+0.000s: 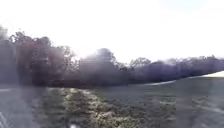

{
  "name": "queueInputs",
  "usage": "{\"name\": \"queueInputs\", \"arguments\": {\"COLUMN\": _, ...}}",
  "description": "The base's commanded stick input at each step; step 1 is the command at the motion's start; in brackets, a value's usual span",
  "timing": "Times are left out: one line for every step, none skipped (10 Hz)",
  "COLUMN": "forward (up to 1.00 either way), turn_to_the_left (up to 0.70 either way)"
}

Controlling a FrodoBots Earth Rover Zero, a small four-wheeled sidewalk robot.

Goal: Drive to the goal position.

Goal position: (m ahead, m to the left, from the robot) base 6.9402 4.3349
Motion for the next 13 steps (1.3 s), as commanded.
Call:
{"name": "queueInputs", "arguments": {"forward": 0.6, "turn_to_the_left": -0.09}}
{"name": "queueInputs", "arguments": {"forward": 0.6, "turn_to_the_left": -0.03}}
{"name": "queueInputs", "arguments": {"forward": 0.6, "turn_to_the_left": 0.0}}
{"name": "queueInputs", "arguments": {"forward": 0.6, "turn_to_the_left": 0.0}}
{"name": "queueInputs", "arguments": {"forward": 0.6, "turn_to_the_left": -0.03}}
{"name": "queueInputs", "arguments": {"forward": 0.6, "turn_to_the_left": -0.1}}
{"name": "queueInputs", "arguments": {"forward": 0.6, "turn_to_the_left": -0.15}}
{"name": "queueInputs", "arguments": {"forward": 0.6, "turn_to_the_left": -0.15}}
{"name": "queueInputs", "arguments": {"forward": 0.6, "turn_to_the_left": -0.15}}
{"name": "queueInputs", "arguments": {"forward": 0.6, "turn_to_the_left": -0.15}}
{"name": "queueInputs", "arguments": {"forward": 0.6, "turn_to_the_left": -0.15}}
{"name": "queueInputs", "arguments": {"forward": 0.6, "turn_to_the_left": -0.15}}
{"name": "queueInputs", "arguments": {"forward": 0.6, "turn_to_the_left": -0.15}}
